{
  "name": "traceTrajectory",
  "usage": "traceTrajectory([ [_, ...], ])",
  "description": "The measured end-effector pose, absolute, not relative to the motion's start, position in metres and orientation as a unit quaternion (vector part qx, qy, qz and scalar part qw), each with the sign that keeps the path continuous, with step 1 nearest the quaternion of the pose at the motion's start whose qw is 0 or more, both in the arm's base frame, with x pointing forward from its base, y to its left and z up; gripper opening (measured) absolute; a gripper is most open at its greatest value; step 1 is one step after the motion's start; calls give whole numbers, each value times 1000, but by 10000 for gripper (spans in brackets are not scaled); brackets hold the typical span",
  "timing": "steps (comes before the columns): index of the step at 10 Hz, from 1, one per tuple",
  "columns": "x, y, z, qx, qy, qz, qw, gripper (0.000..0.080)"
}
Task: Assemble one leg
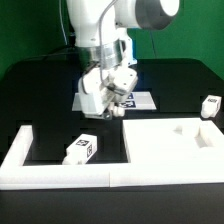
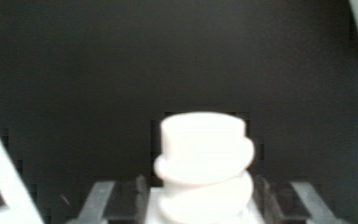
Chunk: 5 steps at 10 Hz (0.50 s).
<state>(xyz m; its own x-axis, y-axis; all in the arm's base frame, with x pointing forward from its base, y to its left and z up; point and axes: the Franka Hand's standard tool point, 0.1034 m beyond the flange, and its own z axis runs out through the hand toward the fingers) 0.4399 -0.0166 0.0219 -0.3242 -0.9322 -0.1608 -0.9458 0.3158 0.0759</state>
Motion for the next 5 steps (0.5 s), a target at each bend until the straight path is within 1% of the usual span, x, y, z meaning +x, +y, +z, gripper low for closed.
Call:
traceTrajectory([
  [1, 446, 5, 34, -618, 779, 85, 53, 282],
  [2, 455, 15, 45, -648, 754, 91, 62, 282],
  [5, 452, 11, 41, -723, 683, 81, 68, 282],
])
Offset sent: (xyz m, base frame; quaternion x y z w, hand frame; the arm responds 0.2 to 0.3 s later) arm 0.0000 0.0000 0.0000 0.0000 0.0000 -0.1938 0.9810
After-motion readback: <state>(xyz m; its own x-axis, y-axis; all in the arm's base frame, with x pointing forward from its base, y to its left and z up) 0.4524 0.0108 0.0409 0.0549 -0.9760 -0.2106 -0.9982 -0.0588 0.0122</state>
